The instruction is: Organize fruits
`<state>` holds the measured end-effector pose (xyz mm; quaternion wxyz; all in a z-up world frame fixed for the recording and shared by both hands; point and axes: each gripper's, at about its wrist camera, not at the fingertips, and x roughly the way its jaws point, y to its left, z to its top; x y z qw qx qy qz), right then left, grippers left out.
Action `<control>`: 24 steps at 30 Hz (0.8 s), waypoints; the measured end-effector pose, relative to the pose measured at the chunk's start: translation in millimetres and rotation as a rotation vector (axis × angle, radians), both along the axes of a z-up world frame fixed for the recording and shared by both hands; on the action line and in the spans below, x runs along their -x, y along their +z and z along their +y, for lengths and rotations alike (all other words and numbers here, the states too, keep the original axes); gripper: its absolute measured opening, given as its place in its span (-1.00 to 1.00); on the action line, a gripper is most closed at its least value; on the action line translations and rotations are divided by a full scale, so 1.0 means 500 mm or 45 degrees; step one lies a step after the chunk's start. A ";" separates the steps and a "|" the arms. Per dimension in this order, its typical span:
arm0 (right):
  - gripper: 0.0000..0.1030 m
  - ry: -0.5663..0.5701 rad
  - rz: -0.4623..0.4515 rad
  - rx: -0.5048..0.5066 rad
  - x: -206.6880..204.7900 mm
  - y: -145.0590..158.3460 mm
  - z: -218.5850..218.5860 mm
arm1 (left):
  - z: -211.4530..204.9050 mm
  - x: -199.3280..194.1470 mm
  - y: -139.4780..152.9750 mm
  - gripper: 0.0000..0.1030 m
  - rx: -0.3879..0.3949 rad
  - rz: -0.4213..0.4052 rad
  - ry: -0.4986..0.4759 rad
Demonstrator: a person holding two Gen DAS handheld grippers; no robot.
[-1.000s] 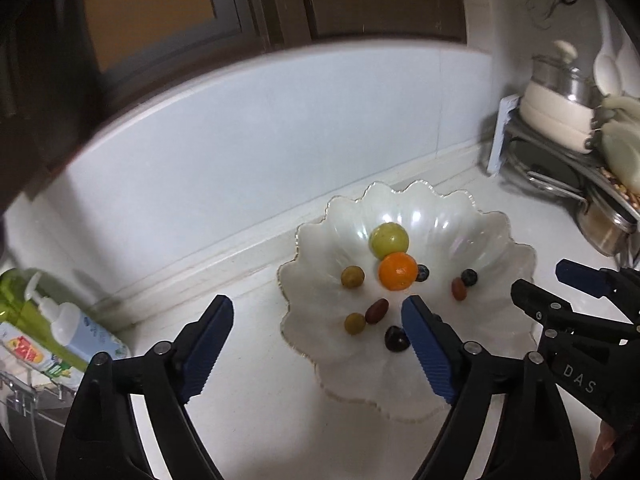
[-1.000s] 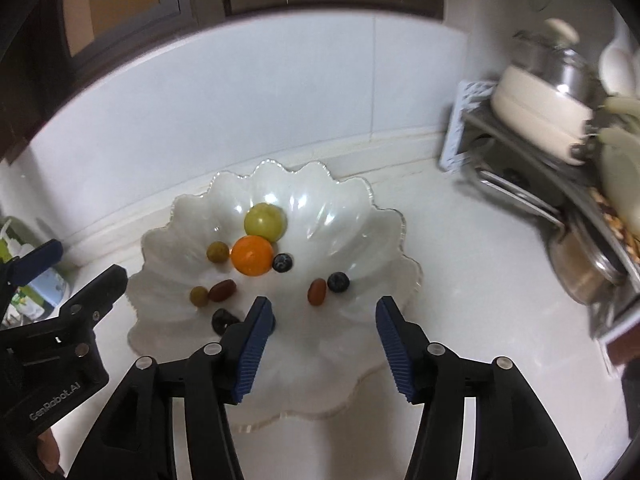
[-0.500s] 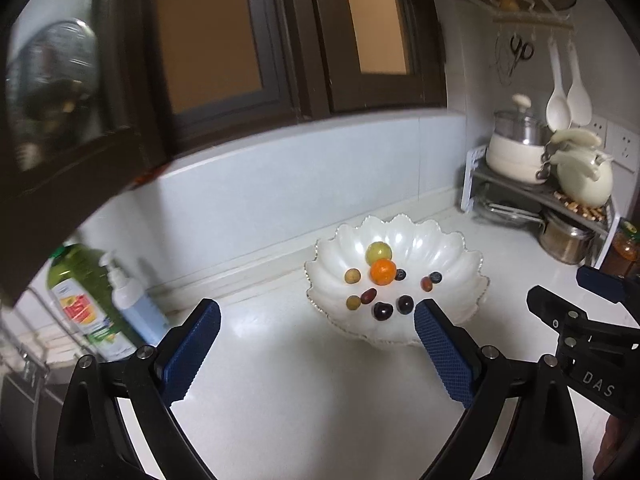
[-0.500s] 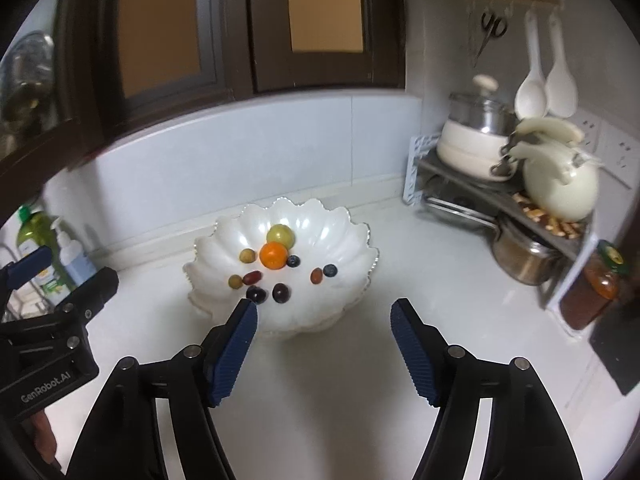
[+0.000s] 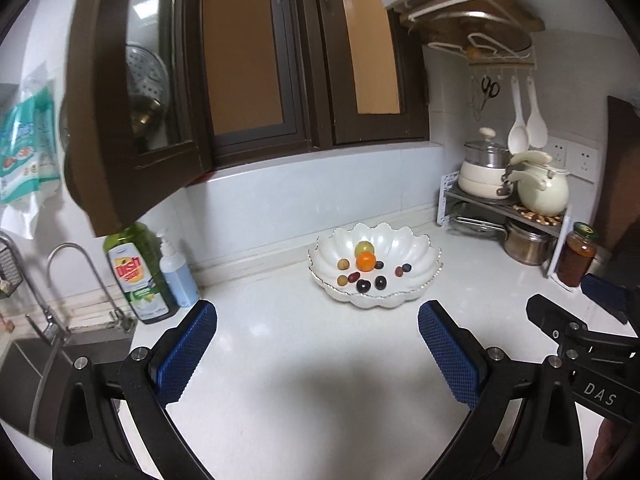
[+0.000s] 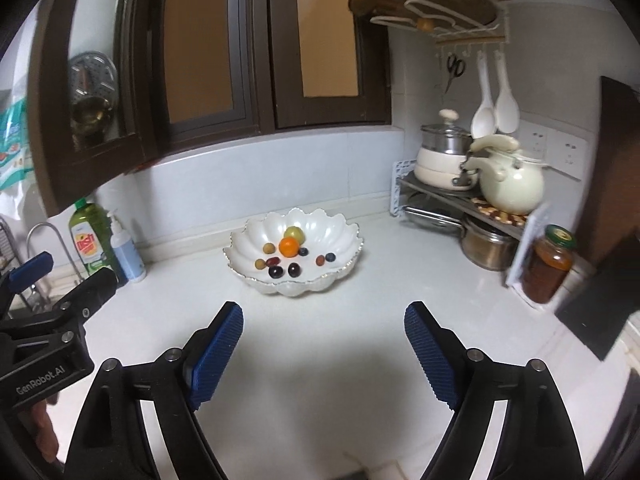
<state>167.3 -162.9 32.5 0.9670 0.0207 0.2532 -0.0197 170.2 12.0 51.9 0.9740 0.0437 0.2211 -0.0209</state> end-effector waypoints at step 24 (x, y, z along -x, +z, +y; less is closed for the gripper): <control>0.64 -0.005 -0.191 0.062 0.342 0.039 0.008 | 0.001 0.309 0.021 1.00 0.049 -0.085 -0.060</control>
